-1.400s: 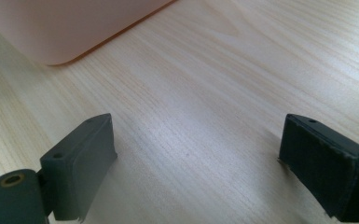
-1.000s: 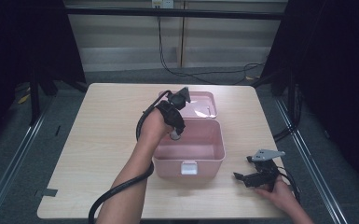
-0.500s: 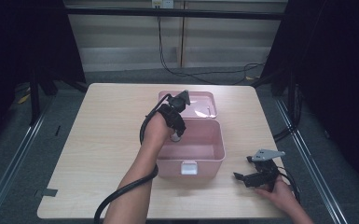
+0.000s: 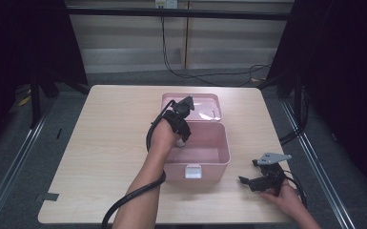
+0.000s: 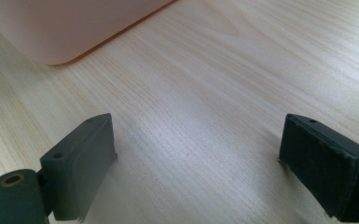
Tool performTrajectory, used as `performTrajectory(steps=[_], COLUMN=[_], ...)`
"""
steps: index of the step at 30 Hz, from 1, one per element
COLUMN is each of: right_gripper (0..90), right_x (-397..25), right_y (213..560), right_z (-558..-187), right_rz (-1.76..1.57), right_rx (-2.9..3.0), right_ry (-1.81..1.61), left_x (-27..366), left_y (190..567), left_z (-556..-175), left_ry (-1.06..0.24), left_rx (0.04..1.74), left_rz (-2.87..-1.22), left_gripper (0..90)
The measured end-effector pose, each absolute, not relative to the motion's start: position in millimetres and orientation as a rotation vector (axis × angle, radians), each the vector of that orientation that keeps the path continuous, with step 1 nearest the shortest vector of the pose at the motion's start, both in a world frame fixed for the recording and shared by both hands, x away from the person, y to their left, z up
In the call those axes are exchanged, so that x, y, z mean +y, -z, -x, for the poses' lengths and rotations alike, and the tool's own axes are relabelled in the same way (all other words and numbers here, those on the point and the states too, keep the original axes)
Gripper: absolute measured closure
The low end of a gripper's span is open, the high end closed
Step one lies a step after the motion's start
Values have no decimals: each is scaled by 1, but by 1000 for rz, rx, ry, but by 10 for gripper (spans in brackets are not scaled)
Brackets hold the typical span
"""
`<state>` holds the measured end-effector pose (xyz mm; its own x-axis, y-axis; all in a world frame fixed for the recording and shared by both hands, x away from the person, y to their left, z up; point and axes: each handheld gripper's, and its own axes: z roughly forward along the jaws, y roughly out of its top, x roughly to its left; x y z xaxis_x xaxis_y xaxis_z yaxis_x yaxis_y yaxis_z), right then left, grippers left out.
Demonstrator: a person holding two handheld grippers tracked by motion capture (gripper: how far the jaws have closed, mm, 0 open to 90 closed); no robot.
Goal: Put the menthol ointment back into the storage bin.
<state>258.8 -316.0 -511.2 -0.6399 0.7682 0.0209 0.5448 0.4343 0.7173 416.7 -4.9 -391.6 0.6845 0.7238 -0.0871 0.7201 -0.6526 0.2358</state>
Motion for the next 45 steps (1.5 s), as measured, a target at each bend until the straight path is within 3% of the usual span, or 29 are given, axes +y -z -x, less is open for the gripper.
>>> performTrajectory(steps=[45], right_gripper=[97], right_x=[-316], right_y=[511], right_z=[-259], right_rz=[-1131], right_rx=[2382], right_ry=[-1022], left_x=[-18], left_y=[418], left_z=[-417], left_ry=[-46], left_rx=[1205], left_rz=[-2665], left_gripper=[497])
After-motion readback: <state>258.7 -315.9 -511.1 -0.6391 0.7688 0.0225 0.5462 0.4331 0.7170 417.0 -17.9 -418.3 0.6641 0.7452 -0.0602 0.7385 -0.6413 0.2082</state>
